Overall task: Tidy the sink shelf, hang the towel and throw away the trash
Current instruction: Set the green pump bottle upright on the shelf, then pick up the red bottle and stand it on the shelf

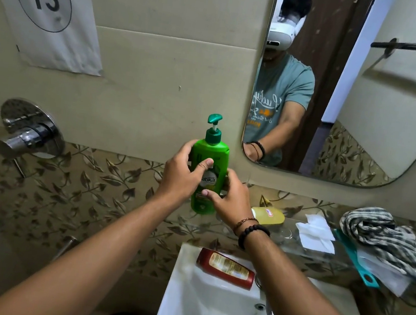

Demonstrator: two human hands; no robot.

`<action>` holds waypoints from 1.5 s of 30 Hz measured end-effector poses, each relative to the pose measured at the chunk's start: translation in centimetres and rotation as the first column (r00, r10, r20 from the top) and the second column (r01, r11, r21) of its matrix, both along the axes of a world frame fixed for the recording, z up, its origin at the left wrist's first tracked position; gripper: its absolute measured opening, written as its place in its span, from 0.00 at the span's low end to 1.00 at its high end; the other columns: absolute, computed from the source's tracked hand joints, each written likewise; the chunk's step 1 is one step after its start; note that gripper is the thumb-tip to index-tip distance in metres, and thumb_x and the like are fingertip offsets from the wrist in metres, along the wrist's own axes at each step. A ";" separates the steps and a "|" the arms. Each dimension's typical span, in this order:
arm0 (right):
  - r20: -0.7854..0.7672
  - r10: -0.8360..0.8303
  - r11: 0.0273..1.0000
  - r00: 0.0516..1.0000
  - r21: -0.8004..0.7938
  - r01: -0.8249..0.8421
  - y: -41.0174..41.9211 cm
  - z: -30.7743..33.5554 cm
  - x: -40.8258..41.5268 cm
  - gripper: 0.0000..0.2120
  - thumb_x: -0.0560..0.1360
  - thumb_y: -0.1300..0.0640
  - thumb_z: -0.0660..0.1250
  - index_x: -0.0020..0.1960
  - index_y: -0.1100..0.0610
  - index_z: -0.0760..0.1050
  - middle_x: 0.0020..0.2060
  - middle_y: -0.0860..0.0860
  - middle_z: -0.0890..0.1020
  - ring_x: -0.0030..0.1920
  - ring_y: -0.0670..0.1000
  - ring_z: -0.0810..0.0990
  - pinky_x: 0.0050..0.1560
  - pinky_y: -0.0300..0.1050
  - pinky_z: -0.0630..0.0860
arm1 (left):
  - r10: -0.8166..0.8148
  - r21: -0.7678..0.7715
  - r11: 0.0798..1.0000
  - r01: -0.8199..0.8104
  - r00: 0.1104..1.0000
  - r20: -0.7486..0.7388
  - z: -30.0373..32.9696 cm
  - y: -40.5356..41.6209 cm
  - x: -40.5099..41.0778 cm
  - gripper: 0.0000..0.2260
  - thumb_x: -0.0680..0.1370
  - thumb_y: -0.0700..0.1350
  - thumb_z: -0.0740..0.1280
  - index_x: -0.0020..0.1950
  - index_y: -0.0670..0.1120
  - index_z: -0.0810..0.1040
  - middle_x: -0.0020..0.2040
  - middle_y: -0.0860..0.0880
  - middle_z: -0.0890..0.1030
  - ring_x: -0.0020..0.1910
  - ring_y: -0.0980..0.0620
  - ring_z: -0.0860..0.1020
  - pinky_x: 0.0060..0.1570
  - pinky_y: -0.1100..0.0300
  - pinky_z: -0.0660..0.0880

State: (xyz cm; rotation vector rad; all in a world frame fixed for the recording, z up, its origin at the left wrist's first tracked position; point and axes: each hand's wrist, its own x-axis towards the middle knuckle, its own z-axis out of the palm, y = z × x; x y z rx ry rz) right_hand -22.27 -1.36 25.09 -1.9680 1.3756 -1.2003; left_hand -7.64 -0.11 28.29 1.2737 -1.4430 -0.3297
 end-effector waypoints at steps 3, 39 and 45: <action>0.038 -0.039 0.997 0.999 -0.068 0.041 1.0 -0.7 -0.6 0.31 0.67 0.52 0.79 0.65 0.53 0.70 0.55 0.49 0.82 0.54 0.47 0.80 0.55 0.41 0.78 | 0.115 -0.041 0.993 -0.114 0.993 0.036 -1.3 1.6 -0.2 0.28 0.75 0.54 0.71 0.72 0.52 0.66 0.63 0.49 0.74 0.59 0.54 0.74 0.54 0.61 0.73; -0.700 0.111 0.947 0.706 0.290 0.139 1.1 -23.0 -8.6 0.27 0.70 0.52 0.72 0.67 0.55 0.70 0.61 0.56 0.78 0.58 0.61 0.77 0.60 0.52 0.75 | -0.524 0.601 0.799 -0.007 0.480 0.703 -27.5 -1.7 -6.8 0.38 0.74 0.52 0.73 0.79 0.45 0.58 0.78 0.44 0.63 0.77 0.44 0.60 0.73 0.47 0.57; -0.789 0.111 0.970 0.604 0.219 0.109 1.7 -23.7 -8.6 0.26 0.69 0.59 0.70 0.65 0.56 0.71 0.56 0.56 0.79 0.57 0.59 0.76 0.59 0.53 0.71 | -0.504 0.549 0.836 0.003 0.400 0.765 -28.2 -0.6 -6.1 0.31 0.74 0.51 0.71 0.75 0.48 0.64 0.68 0.45 0.71 0.67 0.42 0.67 0.65 0.42 0.60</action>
